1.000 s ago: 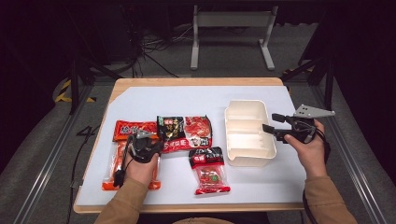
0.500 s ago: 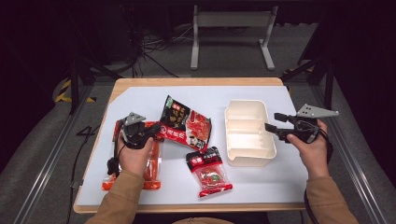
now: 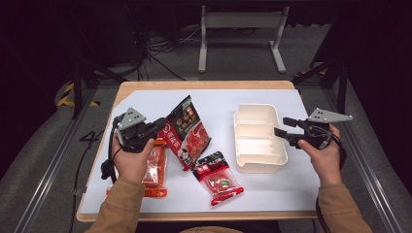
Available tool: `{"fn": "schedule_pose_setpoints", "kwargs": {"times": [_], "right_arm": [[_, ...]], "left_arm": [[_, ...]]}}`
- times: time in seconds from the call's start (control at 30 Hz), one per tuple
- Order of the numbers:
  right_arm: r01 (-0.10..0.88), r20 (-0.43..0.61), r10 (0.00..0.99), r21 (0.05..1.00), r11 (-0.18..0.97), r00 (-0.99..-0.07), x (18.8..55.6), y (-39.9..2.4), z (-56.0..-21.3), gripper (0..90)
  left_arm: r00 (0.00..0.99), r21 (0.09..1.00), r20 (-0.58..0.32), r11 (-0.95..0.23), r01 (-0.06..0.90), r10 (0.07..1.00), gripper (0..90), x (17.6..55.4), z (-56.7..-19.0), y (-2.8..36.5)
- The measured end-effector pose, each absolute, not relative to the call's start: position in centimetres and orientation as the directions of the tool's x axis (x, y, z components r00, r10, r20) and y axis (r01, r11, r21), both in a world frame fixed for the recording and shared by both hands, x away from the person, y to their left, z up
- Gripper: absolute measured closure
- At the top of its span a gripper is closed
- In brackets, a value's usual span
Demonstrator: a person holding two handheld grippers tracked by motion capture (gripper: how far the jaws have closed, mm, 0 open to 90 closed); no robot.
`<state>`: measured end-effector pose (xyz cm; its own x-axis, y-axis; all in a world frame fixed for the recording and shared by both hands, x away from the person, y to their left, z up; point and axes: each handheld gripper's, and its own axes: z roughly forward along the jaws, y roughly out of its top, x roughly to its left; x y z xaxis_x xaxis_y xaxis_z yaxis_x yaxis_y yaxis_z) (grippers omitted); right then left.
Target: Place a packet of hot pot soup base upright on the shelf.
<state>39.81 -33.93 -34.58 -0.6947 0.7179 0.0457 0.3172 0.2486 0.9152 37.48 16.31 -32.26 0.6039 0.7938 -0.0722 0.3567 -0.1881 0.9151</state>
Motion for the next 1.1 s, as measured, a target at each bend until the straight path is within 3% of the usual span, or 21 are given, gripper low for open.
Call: {"fn": "schedule_pose_setpoints", "kwargs": {"times": [0.67, 1.1], "right_arm": [[0.243, 0.047, 0.625, 0.942, 0.233, -0.779, 39.2, -30.8, -33.0, 47.9], [0.173, 0.025, 0.459, 0.944, 0.283, -0.888, 38.7, -26.2, -29.4, 45.4]], "left_arm": [[0.704, 0.95, 0.022, -0.234, 0.206, 0.71, 89.5, 34.8, -28.5, 17.2], [0.766, 0.953, 0.046, -0.257, 0.158, 0.641, 90.0, 33.8, -27.5, 16.6]]}}
